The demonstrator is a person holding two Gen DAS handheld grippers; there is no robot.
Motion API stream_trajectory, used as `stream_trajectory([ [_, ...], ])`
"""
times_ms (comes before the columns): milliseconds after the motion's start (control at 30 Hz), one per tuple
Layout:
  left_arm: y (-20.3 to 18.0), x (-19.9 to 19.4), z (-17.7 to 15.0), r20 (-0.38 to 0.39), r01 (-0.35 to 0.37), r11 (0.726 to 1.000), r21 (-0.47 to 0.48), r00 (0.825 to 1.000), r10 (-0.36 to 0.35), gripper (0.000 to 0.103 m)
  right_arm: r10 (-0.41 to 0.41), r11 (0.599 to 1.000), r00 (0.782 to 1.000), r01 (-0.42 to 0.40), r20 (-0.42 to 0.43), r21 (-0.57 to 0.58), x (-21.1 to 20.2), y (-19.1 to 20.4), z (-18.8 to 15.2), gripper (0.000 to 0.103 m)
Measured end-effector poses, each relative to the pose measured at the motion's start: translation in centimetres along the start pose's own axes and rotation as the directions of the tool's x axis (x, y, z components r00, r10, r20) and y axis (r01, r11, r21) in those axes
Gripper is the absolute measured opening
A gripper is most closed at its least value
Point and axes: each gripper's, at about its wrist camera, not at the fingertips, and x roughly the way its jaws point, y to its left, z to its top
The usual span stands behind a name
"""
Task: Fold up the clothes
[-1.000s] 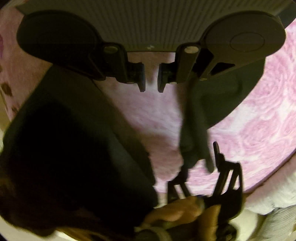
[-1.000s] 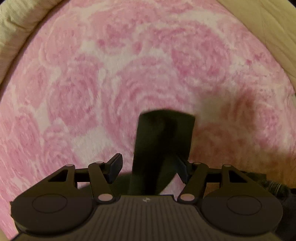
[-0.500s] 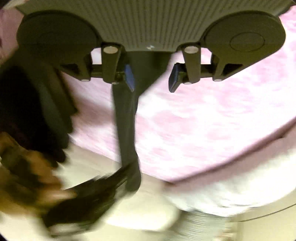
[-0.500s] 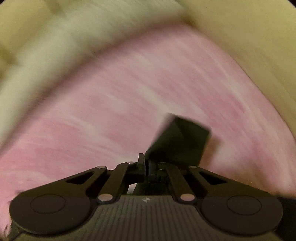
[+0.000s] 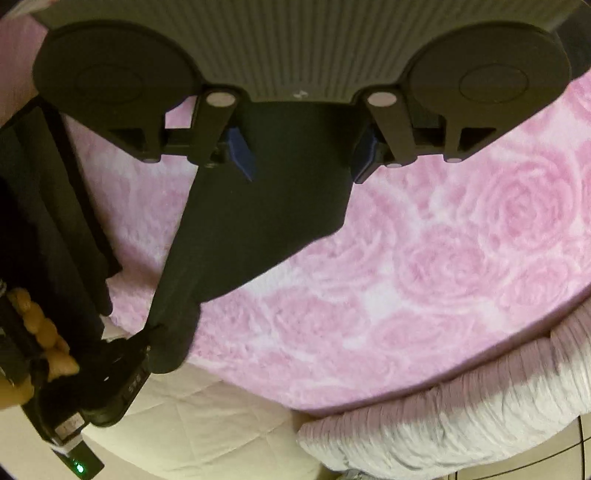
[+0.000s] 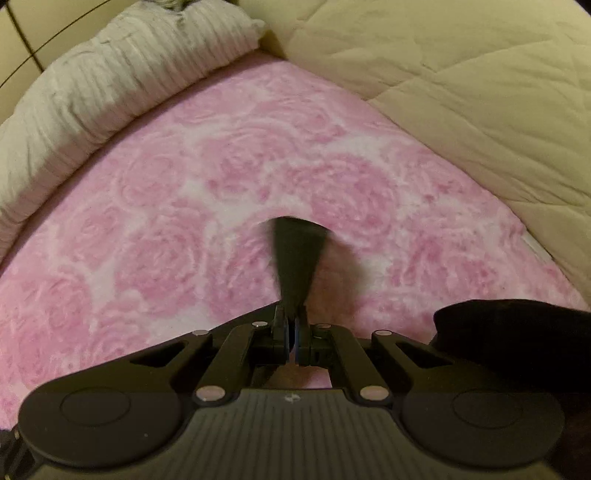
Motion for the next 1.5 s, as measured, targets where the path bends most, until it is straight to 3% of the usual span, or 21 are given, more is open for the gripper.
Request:
stream_trajectory([
  [100,0.5,0.1,-0.1,-0.02,0.005,1.0,-0.019,1.0,-0.005,0.058,-0.044,0.998,0.999,0.044,-0.009,0.045,-0.5,0.2,-1.0,0.002],
  [200,0.1,0.9,-0.1,-0.048,0.051,0.998,-0.021,0.997,-0.052,0.058,-0.06,0.995,0.998,0.06,-0.003,0.073,-1.2,0.3,-1.5,0.019],
  [267,-1.6,1.7,-0.4,-0.078,0.101,0.994,0.035,0.992,-0.098,0.058,-0.036,0.996,0.999,0.036,0.003,0.083,-2.2,0.2,-2.0,0.037],
  [333,-3.3,2.6,-0.7,-0.103,0.138,0.986,0.09,0.986,-0.129,0.058,-0.018,0.998,1.0,0.017,0.02,0.058,-3.8,0.8,-1.9,0.046],
  [500,-5.6,3.8,-2.0,-0.137,0.178,0.977,0.121,0.977,-0.161,0.059,0.08,0.993,0.99,-0.069,0.12,-0.096,-7.2,2.1,1.9,0.058],
  [567,-5.8,3.4,-2.2,-0.12,0.169,0.979,0.114,0.981,-0.155,0.059,0.094,0.983,0.988,-0.073,0.12,-0.166,-7.0,1.9,4.6,0.078],
  [600,-5.7,3.2,-2.3,-0.11,0.164,0.982,0.097,0.982,-0.154,0.059,0.088,0.975,0.995,-0.075,0.055,-0.21,-5.8,1.7,6.0,0.083],
  [700,-5.2,1.5,-2.2,-0.071,0.118,0.991,0.059,0.991,-0.114,0.059,0.064,0.956,0.991,-0.094,-0.114,-0.278,-2.7,1.0,9.0,0.082],
  [733,-5.0,0.6,-2.4,-0.056,0.089,0.995,0.046,0.995,-0.087,0.06,0.066,0.961,0.989,-0.098,-0.132,-0.259,-2.2,0.8,9.3,0.075],
  [800,-4.0,-1.1,-2.6,-0.032,0.041,0.999,0.024,0.999,-0.041,0.062,0.072,0.969,0.983,-0.109,-0.168,-0.221,-1.2,0.2,9.8,0.074],
  [967,2.2,-3.4,-2.4,-0.038,-0.093,0.996,0.014,0.995,0.094,0.064,0.187,0.934,0.94,-0.26,-0.286,-0.245,0.5,3.4,6.7,0.069],
  [1033,5.6,-3.5,-1.9,-0.067,-0.128,0.991,0.027,0.989,0.13,0.063,0.183,0.898,0.921,-0.299,-0.343,-0.324,1.7,5.4,4.9,0.069],
  [1133,8.9,-1.4,-1.5,-0.143,-0.078,0.994,0.081,0.986,0.089,0.057,0.153,0.815,0.896,-0.353,-0.417,-0.459,3.4,8.9,1.9,0.068],
  [1200,10.2,0.2,-1.3,-0.191,-0.029,0.992,0.119,0.98,0.052,0.054,0.136,0.75,0.89,-0.379,-0.435,-0.542,4.3,10.8,-0.1,0.065],
  [1300,10.7,1.7,-1.3,-0.227,0.03,0.988,0.155,0.974,0.006,0.047,0.108,0.654,0.9,-0.384,-0.421,-0.652,5.2,13.3,-2.3,0.062],
  [1367,10.7,1.6,-1.1,-0.223,0.061,0.985,0.16,0.975,-0.024,0.02,0.12,0.615,0.906,-0.389,-0.406,-0.686,5.7,14.5,-3.1,0.061],
  [1400,10.7,1.1,-1.0,-0.202,0.054,0.986,0.16,0.979,-0.021,0.002,0.133,0.597,0.902,-0.403,-0.41,-0.693,6.2,14.8,-3.5,0.06],
  [1500,11.8,-0.3,-0.9,-0.121,-0.009,0.995,0.096,0.992,0.021,0.001,0.148,0.538,0.908,-0.406,-0.392,-0.739,7.2,16.0,-4.3,0.057],
])
